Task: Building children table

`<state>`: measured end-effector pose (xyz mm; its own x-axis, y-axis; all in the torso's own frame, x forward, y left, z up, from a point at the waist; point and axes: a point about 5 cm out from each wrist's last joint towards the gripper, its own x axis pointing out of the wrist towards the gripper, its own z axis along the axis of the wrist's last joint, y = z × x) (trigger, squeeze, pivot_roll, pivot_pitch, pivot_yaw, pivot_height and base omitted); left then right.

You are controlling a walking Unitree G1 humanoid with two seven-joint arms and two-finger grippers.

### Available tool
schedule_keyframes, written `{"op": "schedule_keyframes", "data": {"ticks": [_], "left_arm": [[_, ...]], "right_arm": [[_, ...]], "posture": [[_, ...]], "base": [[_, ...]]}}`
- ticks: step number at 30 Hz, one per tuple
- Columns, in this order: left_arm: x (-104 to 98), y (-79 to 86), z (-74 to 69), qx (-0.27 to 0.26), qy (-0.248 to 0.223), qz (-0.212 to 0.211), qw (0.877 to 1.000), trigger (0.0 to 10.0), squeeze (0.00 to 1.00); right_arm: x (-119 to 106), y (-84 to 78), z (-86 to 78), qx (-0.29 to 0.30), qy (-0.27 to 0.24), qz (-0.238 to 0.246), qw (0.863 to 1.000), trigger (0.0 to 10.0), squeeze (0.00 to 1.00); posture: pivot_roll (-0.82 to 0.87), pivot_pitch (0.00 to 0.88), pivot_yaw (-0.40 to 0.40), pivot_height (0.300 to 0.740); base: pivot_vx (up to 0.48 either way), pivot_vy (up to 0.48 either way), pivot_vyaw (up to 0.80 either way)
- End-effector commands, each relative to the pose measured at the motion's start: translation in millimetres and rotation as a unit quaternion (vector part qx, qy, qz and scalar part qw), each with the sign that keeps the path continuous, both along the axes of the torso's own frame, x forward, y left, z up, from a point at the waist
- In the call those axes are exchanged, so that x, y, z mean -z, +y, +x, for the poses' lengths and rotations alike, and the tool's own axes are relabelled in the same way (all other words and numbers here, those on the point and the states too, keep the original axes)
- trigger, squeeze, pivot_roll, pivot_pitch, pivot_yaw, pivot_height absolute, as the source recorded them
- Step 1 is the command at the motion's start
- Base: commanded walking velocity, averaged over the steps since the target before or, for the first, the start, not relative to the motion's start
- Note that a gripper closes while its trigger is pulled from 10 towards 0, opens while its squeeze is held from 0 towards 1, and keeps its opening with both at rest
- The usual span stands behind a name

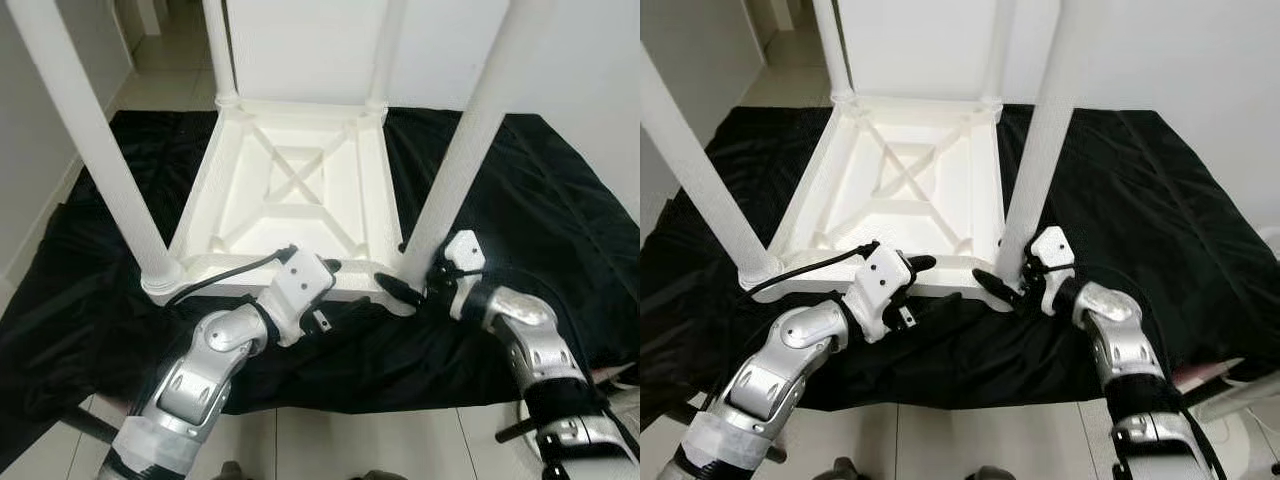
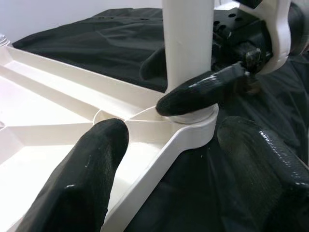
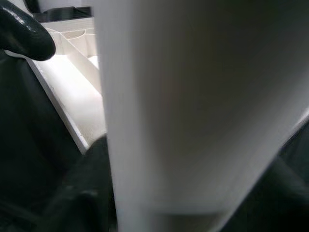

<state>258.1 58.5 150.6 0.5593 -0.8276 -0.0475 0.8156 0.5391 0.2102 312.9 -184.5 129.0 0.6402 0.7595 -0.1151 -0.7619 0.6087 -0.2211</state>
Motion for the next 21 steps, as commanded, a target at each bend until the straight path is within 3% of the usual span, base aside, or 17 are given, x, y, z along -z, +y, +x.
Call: {"op": "schedule_keyframes", "data": {"ticks": [1,11,12,13,14,15,18,20,21], "left_arm": [[0.9,-0.3,0.7,-0.001,0.001,-0.001,1.000,10.0,0.00],[3.3,-0.9,-1.9,-0.005,0.005,-0.004,1.000,10.0,0.00],[3.6,-1.2,-2.5,-0.005,0.006,-0.005,1.000,10.0,0.00],[3.6,-1.2,-2.5,-0.005,0.006,-0.005,1.000,10.0,0.00],[4.1,-1.3,-3.0,-0.004,0.007,-0.005,1.000,10.0,0.00],[4.7,-1.1,-3.7,-0.004,0.009,-0.005,1.000,10.0,0.00],[4.7,-1.1,-3.7,-0.004,0.009,-0.005,1.000,10.0,0.00],[6.0,-0.6,-4.9,-0.003,0.012,-0.004,1.000,10.0,0.00],[6.0,-0.6,-4.9,-0.003,0.012,-0.004,1.000,10.0,0.00]], "right_arm": [[2.4,4.0,0.4,-0.016,0.005,-0.013,1.000,0.0,0.00],[10.8,-5.1,-9.4,-0.022,0.026,-0.006,0.999,0.0,0.00],[12.0,-5.2,-12.2,-0.005,0.024,0.004,1.000,2.0,0.00],[12.0,-5.2,-12.2,-0.005,0.024,0.004,1.000,2.0,0.00],[13.0,-4.5,-15.0,0.015,0.022,0.016,1.000,10.0,0.00],[14.5,-2.1,-17.5,0.046,0.017,0.025,0.999,10.0,0.00],[14.5,-2.1,-17.5,0.046,0.017,0.025,0.999,10.0,0.00],[16.3,3.5,-22.0,0.108,0.003,0.040,0.993,10.0,0.00],[16.3,3.5,-22.0,0.108,0.003,0.040,0.993,10.0,0.00]], "posture": [[-0.02,0.000,0.009,0.740],[-0.02,0.000,-0.007,0.740],[-0.03,0.000,-0.008,0.740],[-0.03,0.000,-0.008,0.740],[-0.03,0.000,-0.009,0.740],[-0.03,0.000,-0.008,0.740],[-0.03,0.000,-0.008,0.740],[-0.03,0.000,-0.005,0.740],[-0.03,0.000,-0.005,0.740]], "base": [[0.000,0.000,0.00],[0.000,0.000,0.00],[0.000,0.000,0.00],[0.000,0.000,0.00],[0.000,0.000,0.00],[0.000,0.000,0.00],[0.000,0.000,0.00],[0.000,0.000,0.00],[0.000,0.000,0.00]]}}
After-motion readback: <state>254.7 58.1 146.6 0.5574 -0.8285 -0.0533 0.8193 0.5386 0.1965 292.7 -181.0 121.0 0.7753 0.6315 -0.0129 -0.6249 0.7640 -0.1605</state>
